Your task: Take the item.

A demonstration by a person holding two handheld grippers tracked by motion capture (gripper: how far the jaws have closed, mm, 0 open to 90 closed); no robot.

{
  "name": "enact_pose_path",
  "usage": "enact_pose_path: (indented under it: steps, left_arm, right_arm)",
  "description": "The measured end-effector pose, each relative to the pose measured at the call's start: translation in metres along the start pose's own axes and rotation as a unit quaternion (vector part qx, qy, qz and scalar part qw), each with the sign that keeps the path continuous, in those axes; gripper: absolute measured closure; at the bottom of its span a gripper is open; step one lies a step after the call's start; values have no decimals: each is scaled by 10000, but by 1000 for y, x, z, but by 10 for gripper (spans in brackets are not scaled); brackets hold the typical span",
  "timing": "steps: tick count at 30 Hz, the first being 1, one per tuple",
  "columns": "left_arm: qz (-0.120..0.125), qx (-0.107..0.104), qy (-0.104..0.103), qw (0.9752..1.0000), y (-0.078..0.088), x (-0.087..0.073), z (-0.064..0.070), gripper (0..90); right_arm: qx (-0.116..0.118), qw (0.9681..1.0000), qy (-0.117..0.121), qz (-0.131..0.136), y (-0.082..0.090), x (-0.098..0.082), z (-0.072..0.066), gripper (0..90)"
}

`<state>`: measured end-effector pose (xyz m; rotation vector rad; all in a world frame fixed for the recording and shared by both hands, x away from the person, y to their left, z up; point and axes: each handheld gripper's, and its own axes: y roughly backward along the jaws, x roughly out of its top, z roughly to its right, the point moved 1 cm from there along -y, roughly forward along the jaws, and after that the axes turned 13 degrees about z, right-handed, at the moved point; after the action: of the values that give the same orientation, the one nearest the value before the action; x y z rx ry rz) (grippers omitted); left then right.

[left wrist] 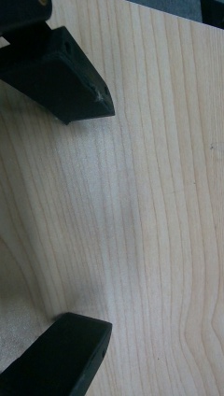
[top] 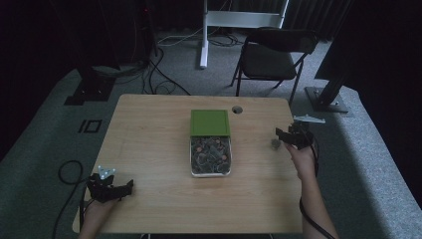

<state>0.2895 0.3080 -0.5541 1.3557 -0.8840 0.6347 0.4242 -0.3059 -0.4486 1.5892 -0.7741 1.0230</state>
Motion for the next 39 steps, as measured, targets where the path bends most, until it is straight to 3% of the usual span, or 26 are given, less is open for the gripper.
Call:
enact_pose_path:
  steps: [11, 28, 39]
  left_arm:
    - [0, 0, 1, 10000, 0, 0, 0, 17]
    - [0, -1, 0, 10000, 0, 0, 0, 17]
    - [-1, 0, -1, 10000, 0, 0, 0, 17]
  right_arm:
    - [31, 9999, -143, 23, 8, -8, -3, 273]
    - [179, 9995, 5, 255, 38, -16, -17, 250]
    - [235, 9992, -123, 300, 48, -33, -15, 229]
